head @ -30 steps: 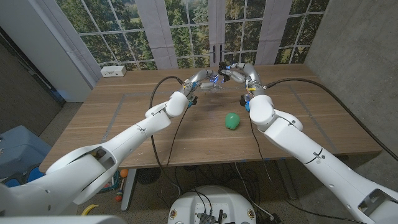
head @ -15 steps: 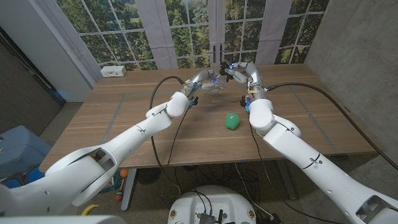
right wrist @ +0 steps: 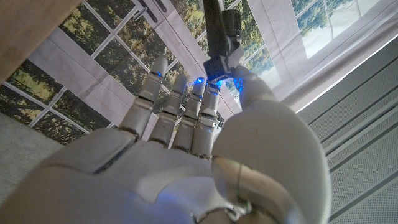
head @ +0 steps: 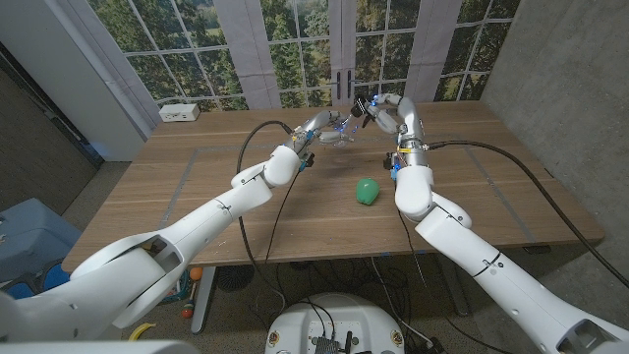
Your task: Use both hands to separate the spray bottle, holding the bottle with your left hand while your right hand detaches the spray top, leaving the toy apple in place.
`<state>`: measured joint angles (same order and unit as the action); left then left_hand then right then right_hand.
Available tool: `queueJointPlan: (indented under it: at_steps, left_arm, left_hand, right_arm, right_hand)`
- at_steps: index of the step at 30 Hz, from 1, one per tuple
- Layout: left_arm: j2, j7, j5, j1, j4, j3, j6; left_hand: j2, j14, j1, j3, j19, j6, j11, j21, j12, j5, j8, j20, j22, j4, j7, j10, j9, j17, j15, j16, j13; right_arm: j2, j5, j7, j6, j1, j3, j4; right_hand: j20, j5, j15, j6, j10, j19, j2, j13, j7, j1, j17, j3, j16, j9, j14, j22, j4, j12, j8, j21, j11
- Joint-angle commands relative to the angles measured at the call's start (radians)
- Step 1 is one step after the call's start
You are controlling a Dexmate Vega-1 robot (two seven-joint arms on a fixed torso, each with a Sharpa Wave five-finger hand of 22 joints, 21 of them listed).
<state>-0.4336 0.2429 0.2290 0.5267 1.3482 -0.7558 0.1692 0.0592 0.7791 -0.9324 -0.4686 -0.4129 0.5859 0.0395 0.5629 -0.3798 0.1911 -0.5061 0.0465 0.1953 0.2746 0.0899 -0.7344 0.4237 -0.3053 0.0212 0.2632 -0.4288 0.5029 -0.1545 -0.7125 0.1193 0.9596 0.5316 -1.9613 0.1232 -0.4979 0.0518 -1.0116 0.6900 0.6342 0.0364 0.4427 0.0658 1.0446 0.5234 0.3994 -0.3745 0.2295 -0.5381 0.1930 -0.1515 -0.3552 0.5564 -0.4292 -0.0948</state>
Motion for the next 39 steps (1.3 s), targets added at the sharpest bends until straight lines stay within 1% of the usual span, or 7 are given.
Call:
queueJointPlan:
  at_steps: [1,3,10,21,33,37,39]
  left_arm:
    - [0.0,0.001,0.005,0.003,0.006,-0.001,-0.013]
    - [-0.001,-0.001,0.003,0.004,0.006,-0.001,-0.016]
    - [-0.008,0.002,0.003,0.01,0.012,0.003,-0.03]
    - [-0.033,0.01,0.008,0.028,0.038,0.014,-0.078]
    - [-0.059,0.017,0.017,0.052,0.08,0.021,-0.124]
    - [-0.068,0.021,0.021,0.059,0.095,0.025,-0.139]
    - [-0.072,0.022,0.023,0.063,0.103,0.026,-0.147]
  left_hand:
    - [0.143,0.114,0.001,-0.228,0.007,0.137,-0.243,0.008,-0.187,0.006,-0.03,0.008,0.0,-0.222,-0.122,-0.288,0.006,0.0,-0.26,0.003,-0.188]
    - [0.143,0.114,0.001,-0.228,0.007,0.138,-0.243,0.009,-0.188,0.006,-0.031,0.009,0.0,-0.221,-0.121,-0.288,0.007,0.0,-0.26,0.003,-0.189]
    - [0.143,0.115,0.001,-0.227,0.008,0.139,-0.243,0.011,-0.188,0.005,-0.029,0.008,0.0,-0.221,-0.123,-0.288,0.006,-0.001,-0.26,0.003,-0.191]
    - [0.143,0.115,0.001,-0.228,0.009,0.138,-0.243,0.013,-0.186,0.005,-0.028,0.008,0.0,-0.221,-0.121,-0.289,0.008,-0.001,-0.26,0.002,-0.19]
    - [0.143,0.116,0.001,-0.228,0.011,0.138,-0.243,0.016,-0.184,0.005,-0.027,0.007,0.0,-0.22,-0.122,-0.288,0.009,-0.001,-0.26,0.001,-0.191]
    - [0.142,0.115,0.001,-0.227,0.012,0.138,-0.243,0.017,-0.183,0.005,-0.027,0.008,0.0,-0.219,-0.123,-0.288,0.01,-0.001,-0.26,0.001,-0.191]
    - [0.142,0.115,0.001,-0.228,0.012,0.139,-0.243,0.018,-0.182,0.005,-0.027,0.007,0.0,-0.219,-0.122,-0.287,0.01,0.0,-0.26,0.0,-0.19]
  right_arm:
    - [-0.051,-0.028,-0.053,-0.157,0.027,-0.046,0.075]
    - [-0.064,-0.028,-0.066,-0.18,0.028,-0.055,0.087]
    - [-0.094,-0.051,-0.101,-0.221,0.029,-0.076,0.116]
    - [-0.116,-0.086,-0.14,-0.231,0.044,-0.11,0.108]
    - [-0.148,-0.124,-0.204,-0.28,0.051,-0.133,0.128]
    - [-0.153,-0.134,-0.215,-0.278,0.059,-0.139,0.123]
    - [-0.154,-0.14,-0.214,-0.266,0.063,-0.142,0.118]
  right_hand:
    - [-0.008,-0.028,0.074,-0.001,0.004,0.006,-0.007,0.008,0.01,-0.014,0.002,0.016,-0.006,0.272,-0.014,0.001,0.003,0.008,0.155,-0.006,0.0]
    - [-0.011,-0.038,0.076,0.0,0.003,-0.001,-0.009,0.01,0.011,-0.018,0.001,0.019,-0.003,0.278,-0.012,0.001,0.004,0.01,0.161,-0.004,-0.001]
    - [-0.007,-0.059,0.076,0.002,-0.002,-0.015,-0.012,0.016,0.011,-0.028,0.001,0.027,0.005,0.294,-0.002,0.0,0.006,0.016,0.173,0.0,-0.002]
    - [-0.009,-0.087,0.077,0.008,-0.002,-0.026,-0.017,0.023,0.011,-0.042,0.0,0.038,0.013,0.315,0.003,-0.001,0.008,0.024,0.191,0.003,-0.005]
    - [-0.007,-0.111,0.079,0.007,-0.002,-0.038,-0.023,0.03,0.01,-0.055,-0.001,0.05,0.021,0.316,0.01,-0.001,0.009,0.031,0.198,0.006,-0.009]
    - [-0.008,-0.119,0.079,0.007,0.0,-0.043,-0.024,0.033,0.011,-0.06,-0.001,0.054,0.023,0.315,0.01,-0.001,0.01,0.033,0.199,0.008,-0.006]
    - [-0.009,-0.124,0.08,0.009,0.001,-0.046,-0.025,0.034,0.008,-0.063,-0.001,0.057,0.024,0.316,0.011,-0.002,0.01,0.034,0.201,0.008,-0.01]
